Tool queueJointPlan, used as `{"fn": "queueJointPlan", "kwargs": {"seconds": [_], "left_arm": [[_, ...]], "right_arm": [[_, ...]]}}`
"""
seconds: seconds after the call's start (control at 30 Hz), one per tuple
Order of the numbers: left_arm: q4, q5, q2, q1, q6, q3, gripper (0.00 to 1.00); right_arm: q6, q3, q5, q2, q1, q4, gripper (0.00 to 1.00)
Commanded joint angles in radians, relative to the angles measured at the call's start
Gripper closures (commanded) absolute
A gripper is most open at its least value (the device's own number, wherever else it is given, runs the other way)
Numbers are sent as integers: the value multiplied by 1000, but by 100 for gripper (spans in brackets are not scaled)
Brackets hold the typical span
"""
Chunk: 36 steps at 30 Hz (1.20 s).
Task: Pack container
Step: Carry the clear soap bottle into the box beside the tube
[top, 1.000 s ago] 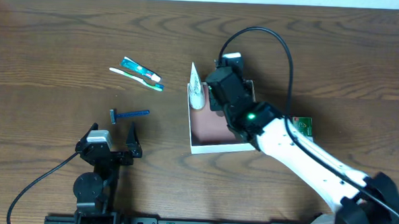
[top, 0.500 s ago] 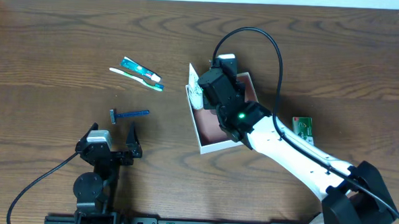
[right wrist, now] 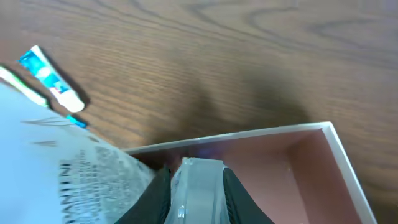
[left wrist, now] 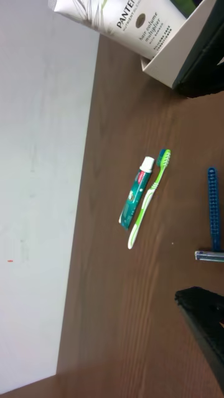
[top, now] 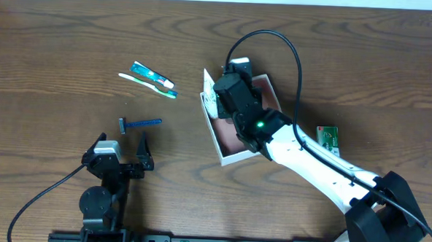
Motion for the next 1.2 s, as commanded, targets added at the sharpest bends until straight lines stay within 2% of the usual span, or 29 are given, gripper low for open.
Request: {"fn": "queueJointPlan", "kwargs": {"seconds": [0.0,0.17,0.53,0.57,0.63,0.7,0.83,1.0,1.17], "left_arm": [[-37,11,0,5,14,-16,2],[-37,11,0,5,14,-16,2],[-37,11,0,5,14,-16,2],[-37,11,0,5,14,-16,2],[-37,11,0,5,14,-16,2],[-37,11,0,5,14,-16,2],[-37,11,0,5,14,-16,2],[-37,11,0,5,14,-16,2],[-37,11,0,5,14,-16,2]], "right_arm": [[-128,19,-31,-7,10,33,98],[-252,19,-94,-7,8,36,98],[-356,19,-142,-7,6,30,96],[-356,19,-142,-7,4,29,94],[-356,19,-142,-7,-2,27,79],[-356,19,-142,-7,-9,24,73],[-356,19,-142,-7,-21,27,52],[-356,19,-142,-8,-39,37,40],[-356,19,-143,-39,-58,39,38]]}}
